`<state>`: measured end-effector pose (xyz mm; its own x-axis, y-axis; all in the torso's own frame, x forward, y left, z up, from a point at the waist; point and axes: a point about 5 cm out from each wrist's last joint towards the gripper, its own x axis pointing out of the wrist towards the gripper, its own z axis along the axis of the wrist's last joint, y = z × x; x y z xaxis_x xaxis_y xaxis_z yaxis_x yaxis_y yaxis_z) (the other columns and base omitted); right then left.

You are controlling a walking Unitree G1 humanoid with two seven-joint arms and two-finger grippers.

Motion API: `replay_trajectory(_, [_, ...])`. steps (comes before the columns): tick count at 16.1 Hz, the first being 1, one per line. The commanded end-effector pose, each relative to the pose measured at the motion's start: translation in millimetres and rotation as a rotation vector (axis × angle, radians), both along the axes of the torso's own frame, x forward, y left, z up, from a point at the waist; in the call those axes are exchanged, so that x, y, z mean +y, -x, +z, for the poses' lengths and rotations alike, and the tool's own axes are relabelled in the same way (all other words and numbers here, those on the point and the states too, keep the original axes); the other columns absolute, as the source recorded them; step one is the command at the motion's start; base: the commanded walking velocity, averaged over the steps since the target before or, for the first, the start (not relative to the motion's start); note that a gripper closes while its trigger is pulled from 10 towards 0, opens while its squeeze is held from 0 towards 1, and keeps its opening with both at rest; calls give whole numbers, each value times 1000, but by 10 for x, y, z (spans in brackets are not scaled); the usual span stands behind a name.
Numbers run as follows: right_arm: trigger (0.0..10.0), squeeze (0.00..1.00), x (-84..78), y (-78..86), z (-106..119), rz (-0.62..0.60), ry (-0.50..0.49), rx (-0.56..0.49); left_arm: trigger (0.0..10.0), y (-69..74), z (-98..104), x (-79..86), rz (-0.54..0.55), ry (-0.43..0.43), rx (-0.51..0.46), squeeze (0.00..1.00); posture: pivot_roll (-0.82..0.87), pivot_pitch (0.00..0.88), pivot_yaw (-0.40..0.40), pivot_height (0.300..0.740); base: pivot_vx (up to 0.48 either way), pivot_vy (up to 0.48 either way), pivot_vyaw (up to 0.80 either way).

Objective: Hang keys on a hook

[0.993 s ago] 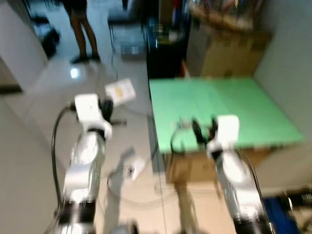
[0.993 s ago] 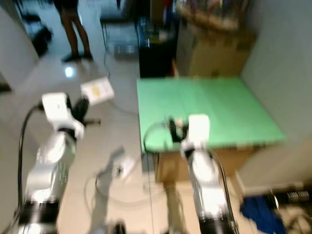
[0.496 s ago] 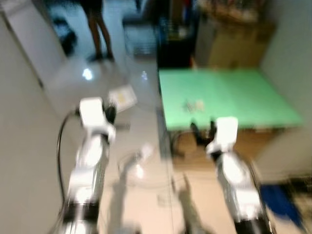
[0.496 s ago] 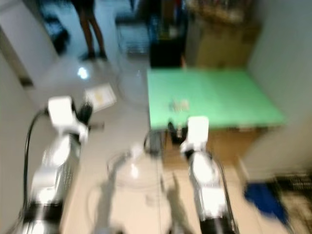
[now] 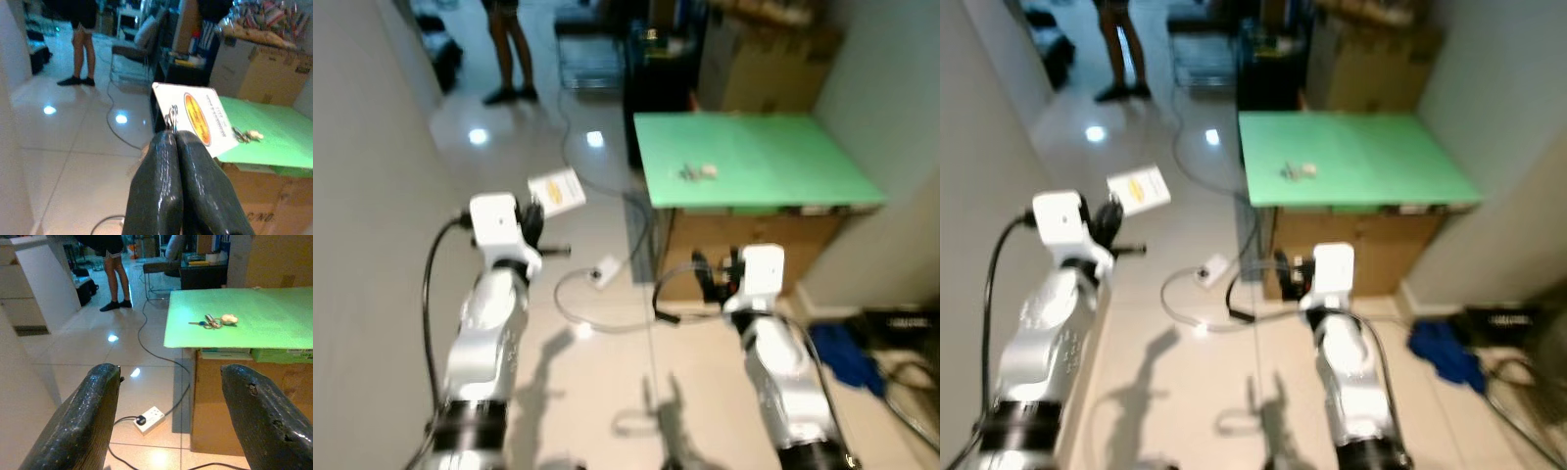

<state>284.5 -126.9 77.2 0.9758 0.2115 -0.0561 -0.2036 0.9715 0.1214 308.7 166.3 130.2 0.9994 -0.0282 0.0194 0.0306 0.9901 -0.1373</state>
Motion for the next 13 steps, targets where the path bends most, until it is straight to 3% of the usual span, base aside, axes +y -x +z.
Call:
replay_trajectory(1, [10000, 0, 19, -23, 5, 19, -4, -4, 10000, 25, 14, 20, 18, 2, -8, 0, -66, 33, 3, 740, -307, 0, 0])
replay_trajectory(9, [10000, 0, 53, -61, -15, 39, -9, 4, 10000, 95, 12, 65, 39, -13, -12, 0, -39, 31, -6, 740, -308, 0, 0])
replay_trajectory(13, [10000, 0, -19, -67, -3, 20, -5, 0, 10000, 117, -34, 70, 43, -19, 2, 0, -52, 26, -2, 740, -303, 0, 0])
